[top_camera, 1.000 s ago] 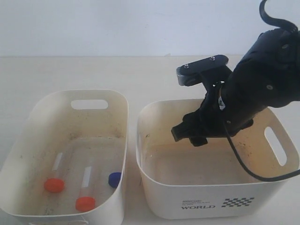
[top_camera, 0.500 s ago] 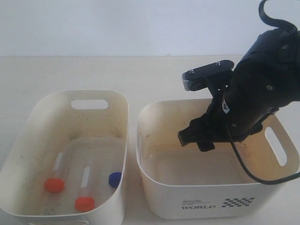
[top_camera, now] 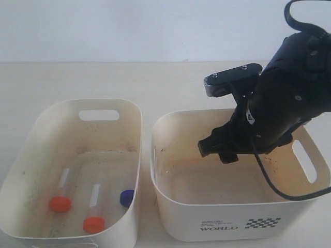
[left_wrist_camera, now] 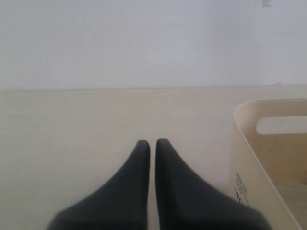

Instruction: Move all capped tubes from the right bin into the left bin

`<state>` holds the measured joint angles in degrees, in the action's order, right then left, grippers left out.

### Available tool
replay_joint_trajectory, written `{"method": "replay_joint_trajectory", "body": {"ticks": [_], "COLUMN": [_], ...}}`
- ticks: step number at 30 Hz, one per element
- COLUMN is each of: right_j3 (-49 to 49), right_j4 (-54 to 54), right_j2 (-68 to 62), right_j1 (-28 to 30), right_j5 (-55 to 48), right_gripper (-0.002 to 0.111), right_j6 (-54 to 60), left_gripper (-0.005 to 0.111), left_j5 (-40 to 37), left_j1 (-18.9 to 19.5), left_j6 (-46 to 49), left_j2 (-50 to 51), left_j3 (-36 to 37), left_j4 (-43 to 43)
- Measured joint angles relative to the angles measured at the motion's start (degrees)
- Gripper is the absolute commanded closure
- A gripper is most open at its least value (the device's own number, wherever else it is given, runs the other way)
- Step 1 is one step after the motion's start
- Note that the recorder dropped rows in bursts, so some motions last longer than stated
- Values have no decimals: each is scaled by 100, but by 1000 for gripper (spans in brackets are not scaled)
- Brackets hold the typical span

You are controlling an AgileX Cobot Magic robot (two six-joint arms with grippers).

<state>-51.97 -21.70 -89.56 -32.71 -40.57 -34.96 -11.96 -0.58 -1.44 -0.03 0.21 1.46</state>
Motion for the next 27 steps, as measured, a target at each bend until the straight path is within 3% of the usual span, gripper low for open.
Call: {"method": "replay_joint_trajectory", "body": {"ticks": [10, 15, 27], "right_j3": [-128, -606, -1881], "right_j4": [-13, -9, -177], "right_j2": [0, 0, -419], "right_j1": [0, -104, -689], "right_j5": [-1127, -2113, -2879], "right_gripper": [42, 42, 42], "right_j6": [-71, -127, -570], "left_gripper": [102, 102, 102], "left_j5": [0, 0, 0], "left_j1": [0, 0, 0], "left_j6": [0, 0, 0], "left_j2": [0, 0, 0], "left_j3": [0, 0, 0], "left_j4": [0, 0, 0]}}
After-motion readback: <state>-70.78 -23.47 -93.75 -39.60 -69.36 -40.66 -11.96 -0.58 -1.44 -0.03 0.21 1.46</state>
